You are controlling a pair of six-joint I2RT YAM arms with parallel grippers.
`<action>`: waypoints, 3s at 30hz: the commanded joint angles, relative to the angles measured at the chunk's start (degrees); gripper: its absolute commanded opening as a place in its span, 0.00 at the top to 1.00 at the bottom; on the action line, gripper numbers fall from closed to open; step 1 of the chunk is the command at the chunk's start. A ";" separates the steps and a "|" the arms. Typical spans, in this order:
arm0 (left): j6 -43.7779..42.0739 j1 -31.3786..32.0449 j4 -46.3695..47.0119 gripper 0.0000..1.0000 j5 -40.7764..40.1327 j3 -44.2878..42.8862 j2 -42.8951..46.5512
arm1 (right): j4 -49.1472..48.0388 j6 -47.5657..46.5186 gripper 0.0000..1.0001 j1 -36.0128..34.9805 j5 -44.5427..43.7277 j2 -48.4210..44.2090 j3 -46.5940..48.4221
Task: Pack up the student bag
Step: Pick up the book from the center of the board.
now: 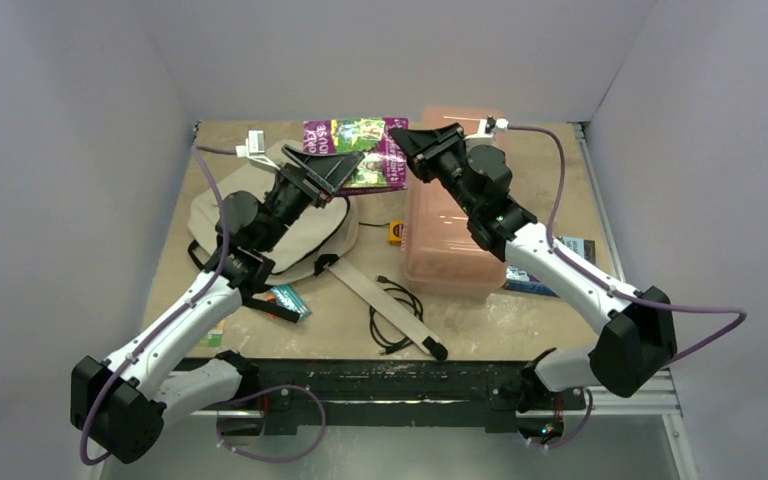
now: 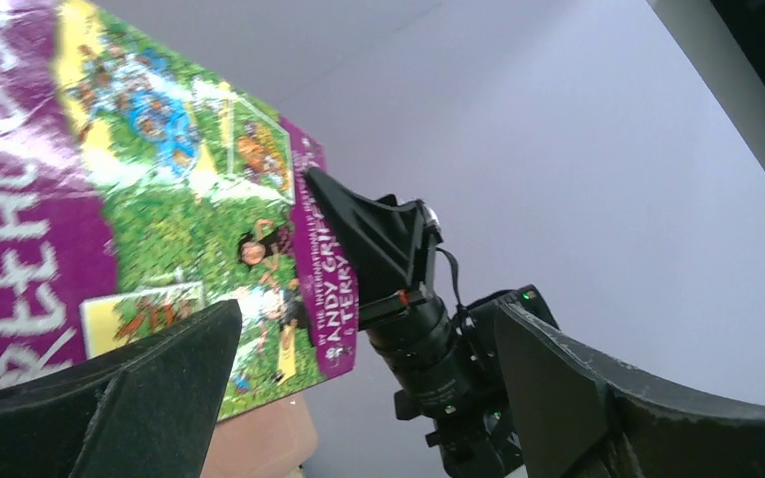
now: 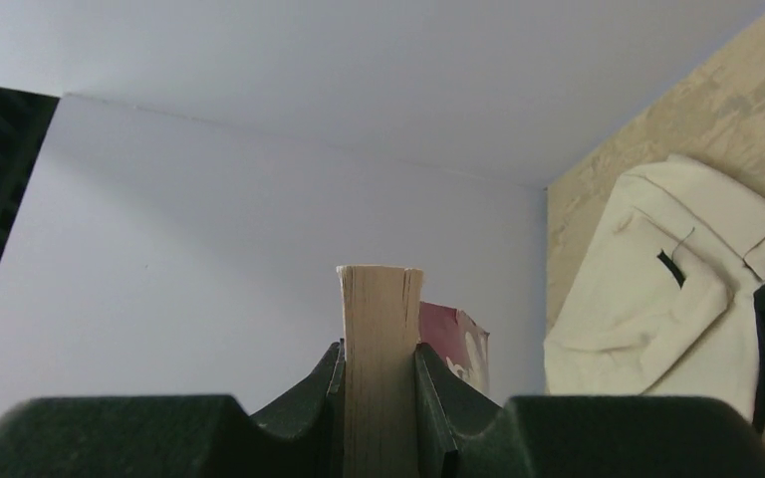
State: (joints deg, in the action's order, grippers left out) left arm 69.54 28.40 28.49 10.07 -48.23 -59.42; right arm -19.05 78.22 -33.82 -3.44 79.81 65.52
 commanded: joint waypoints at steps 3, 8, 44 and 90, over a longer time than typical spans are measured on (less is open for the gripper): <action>-4.18 4.49 -3.89 0.01 -9.87 0.72 7.02 | -9.49 4.66 1.00 -0.22 -11.72 -6.44 1.78; -0.19 5.92 -12.49 0.04 -15.03 2.54 12.31 | -9.31 3.85 1.00 -0.26 -13.46 -6.03 4.03; -36.75 -14.34 -39.75 1.00 58.11 -14.18 6.15 | 25.90 -65.91 0.01 -2.81 51.74 -9.09 3.95; -48.50 -7.40 -50.68 1.00 64.80 -15.02 5.64 | -14.75 -28.80 0.03 -2.91 68.90 -13.24 -16.63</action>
State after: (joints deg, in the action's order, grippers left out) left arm 25.65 20.51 -19.03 73.30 -60.34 -54.78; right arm -33.63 49.91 -36.38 65.52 67.16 46.50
